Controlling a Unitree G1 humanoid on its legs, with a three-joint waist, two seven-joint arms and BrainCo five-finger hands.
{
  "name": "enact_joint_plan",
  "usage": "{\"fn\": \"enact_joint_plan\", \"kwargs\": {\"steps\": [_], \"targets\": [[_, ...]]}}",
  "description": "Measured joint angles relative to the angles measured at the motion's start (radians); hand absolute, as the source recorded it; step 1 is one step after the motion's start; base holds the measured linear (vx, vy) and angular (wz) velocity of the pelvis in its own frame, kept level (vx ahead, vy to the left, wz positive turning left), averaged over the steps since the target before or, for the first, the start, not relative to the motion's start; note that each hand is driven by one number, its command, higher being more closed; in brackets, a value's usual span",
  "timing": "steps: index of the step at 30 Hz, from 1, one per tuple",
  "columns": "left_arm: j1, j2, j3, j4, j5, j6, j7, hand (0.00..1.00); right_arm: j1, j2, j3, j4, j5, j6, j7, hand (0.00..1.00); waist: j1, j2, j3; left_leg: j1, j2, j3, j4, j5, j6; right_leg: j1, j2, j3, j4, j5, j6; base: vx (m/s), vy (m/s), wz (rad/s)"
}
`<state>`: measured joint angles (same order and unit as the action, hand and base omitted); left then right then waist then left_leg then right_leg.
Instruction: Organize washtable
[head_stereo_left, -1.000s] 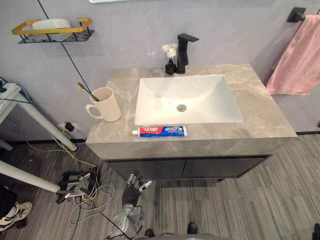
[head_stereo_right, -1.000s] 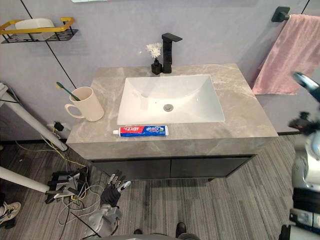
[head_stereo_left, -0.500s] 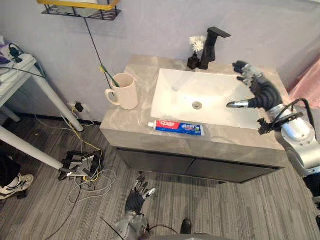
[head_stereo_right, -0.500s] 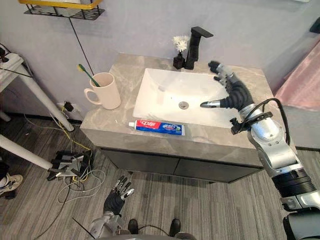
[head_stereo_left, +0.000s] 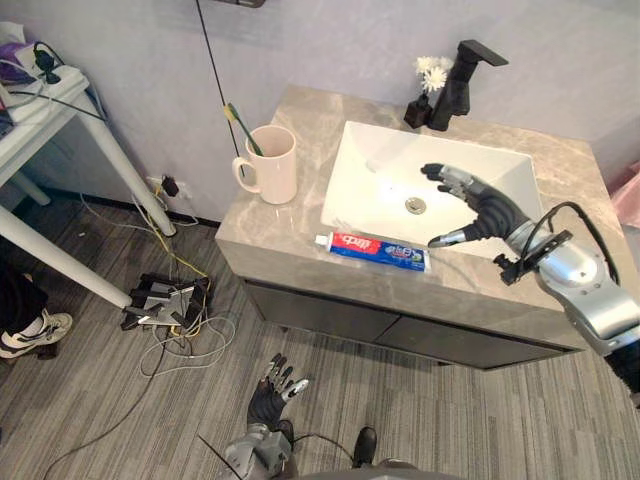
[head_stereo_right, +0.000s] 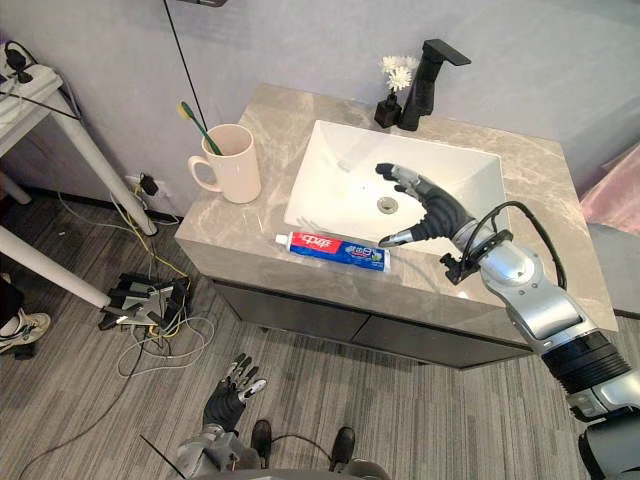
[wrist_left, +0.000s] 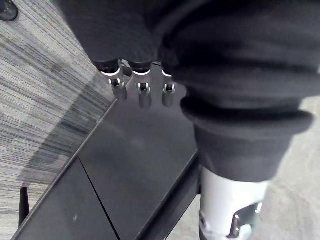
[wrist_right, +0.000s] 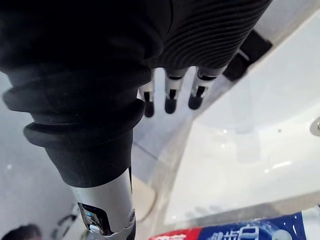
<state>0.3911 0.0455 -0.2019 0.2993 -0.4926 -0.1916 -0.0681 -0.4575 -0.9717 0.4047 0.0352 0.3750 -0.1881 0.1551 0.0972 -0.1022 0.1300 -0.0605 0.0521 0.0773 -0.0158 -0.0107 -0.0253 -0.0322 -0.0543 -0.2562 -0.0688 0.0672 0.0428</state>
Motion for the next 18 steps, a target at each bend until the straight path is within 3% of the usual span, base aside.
{"fn": "enact_joint_plan", "kwargs": {"steps": [18], "targets": [[-0.024, 0.017, 0.017, -0.002, 0.006, -0.002, 0.004, 0.0, -0.001, 0.0, 0.025, 0.019, -0.056, 0.007, -0.001, 0.0, 0.026, -0.019, 0.057, -0.043, -0.002, -0.02, 0.016, 0.002, 0.002, -0.031, -0.005, -0.013, 0.009, 0.0, 0.0, 0.0, 0.004, 0.03]]}}
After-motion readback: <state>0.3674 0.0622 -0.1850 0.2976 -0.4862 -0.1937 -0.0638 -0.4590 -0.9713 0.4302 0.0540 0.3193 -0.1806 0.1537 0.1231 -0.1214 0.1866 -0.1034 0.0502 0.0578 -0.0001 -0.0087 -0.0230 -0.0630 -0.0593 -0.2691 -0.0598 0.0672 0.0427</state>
